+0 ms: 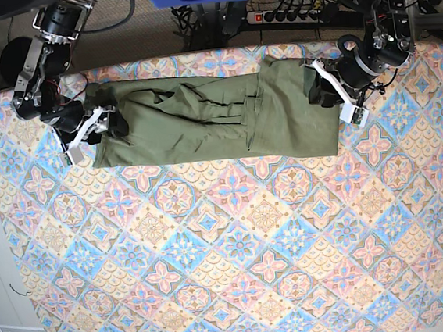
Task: Layout the t-shirt on the table in an organized manner, then fold the t-shirt properly
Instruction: 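Lower the right gripper and grasp the strip's end near it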
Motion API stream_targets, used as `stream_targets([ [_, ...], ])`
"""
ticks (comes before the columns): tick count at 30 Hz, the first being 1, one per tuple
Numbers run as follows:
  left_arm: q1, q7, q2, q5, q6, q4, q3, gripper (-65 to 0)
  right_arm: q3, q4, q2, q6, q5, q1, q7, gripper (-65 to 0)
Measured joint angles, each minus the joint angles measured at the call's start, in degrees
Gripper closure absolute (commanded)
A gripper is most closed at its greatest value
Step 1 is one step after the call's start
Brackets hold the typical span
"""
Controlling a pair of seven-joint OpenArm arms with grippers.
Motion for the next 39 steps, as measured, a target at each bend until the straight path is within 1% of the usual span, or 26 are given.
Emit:
stream_targets([
  [4, 0.04, 0.02, 0.00, 0.02, 0.00, 0.00, 0.00, -16.2, -0.02, -0.15, 0.00, -0.02, 0.87, -1.05, 1.60, -46.0],
  [9, 0.02, -0.07, 0.00, -0.02, 0.00, 0.00, -0.02, -16.2, -0.04, 1.14, 0.02, 0.02, 1.27, -2.49, -0.22, -46.0],
  [12, -0.04, -0.15, 0.00, -0.04, 0.00, 0.00, -0.02, -16.2, -0.04, 3.23, 0.00, 0.04, 1.51, -4.85, -0.24, -45.4],
  [15, 0.00, -0.11, 0.02, -0.02, 0.00, 0.00, -0.02, -16.2, -0.04, 3.93, 0.02, 0.13, 1.60, -5.57, -0.72, -41.4],
  [17, -0.07, -0.15, 0.02, -0.20, 0.00, 0.00, -0.02, -16.2, -1.64, 3.80, 0.46, -0.20, 0.98, -5.31, -0.81, -38.2],
  [19, 0.00, -0.13, 0.00, -0.17, 0.00, 0.00, -0.02, -16.2, -2.95, 3.74, 0.68, -0.48, 0.02, -4.98, -0.63, -36.2],
  [23, -0.04, -0.15, 0.00, -0.17, 0.00, 0.00, -0.02, -16.2, -3.45, 2.25, 1.01, -0.44, 0.66, -4.50, -0.07, -36.2],
  [27, -0.02, -0.13, 0.02, -0.20, 0.00, 0.00, -0.02, -16.2, -3.67, -1.46, 1.07, 0.00, 2.05, -1.31, 0.17, -36.0],
  [30, -0.02, -0.13, 0.02, -0.20, 0.00, 0.00, -0.02, -16.2, -4.09, -3.04, -0.46, 0.15, 3.04, -0.48, 1.18, -36.0],
  [35, -0.04, -0.15, 0.07, -0.24, -0.02, 0.00, -0.02, -16.2, -4.68, -3.15, -1.07, 0.17, 3.19, -0.55, 1.36, -35.9],
  [36, 0.00, -0.15, 0.13, -0.35, 0.00, 0.00, -0.02, -16.2, -5.09, -3.15, -1.09, 0.17, 3.19, -0.57, 1.40, -35.3],
  [37, 0.00, -0.13, 0.15, -0.26, 0.00, 0.00, -0.17, -16.2, -5.55, -3.10, -1.09, 0.15, 3.10, -0.70, 1.66, -33.1],
  [39, -0.04, -0.17, 0.13, -0.22, 0.00, 0.00, -0.33, -16.2, -6.29, -3.10, -1.09, 0.00, 3.02, -0.72, 1.57, -24.3],
])
